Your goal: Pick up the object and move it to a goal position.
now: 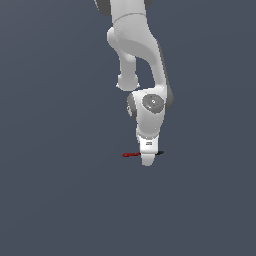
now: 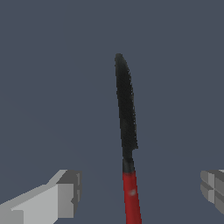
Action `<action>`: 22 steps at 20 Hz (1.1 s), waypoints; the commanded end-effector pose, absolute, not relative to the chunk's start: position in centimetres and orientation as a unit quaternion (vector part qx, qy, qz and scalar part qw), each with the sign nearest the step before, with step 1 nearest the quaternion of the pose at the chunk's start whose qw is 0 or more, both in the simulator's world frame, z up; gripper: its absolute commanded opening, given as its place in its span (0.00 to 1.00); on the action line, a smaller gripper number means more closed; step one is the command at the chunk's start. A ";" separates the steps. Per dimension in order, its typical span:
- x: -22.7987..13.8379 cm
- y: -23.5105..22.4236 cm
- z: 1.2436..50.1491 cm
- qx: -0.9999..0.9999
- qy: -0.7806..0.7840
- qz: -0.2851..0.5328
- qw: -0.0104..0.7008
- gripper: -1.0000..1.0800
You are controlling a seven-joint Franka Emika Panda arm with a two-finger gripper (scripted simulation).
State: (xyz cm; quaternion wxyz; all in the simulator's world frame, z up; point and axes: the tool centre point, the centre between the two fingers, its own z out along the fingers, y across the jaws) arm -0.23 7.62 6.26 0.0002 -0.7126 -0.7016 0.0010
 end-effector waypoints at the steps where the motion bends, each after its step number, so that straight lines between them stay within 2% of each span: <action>1: -0.3 7.7 6.0 -0.700 -0.715 0.001 0.000 0.96; 12: -0.3 7.8 5.5 -0.687 -0.726 0.000 0.000 0.96; 22: -0.4 7.8 1.2 -0.686 -0.728 0.000 0.000 0.96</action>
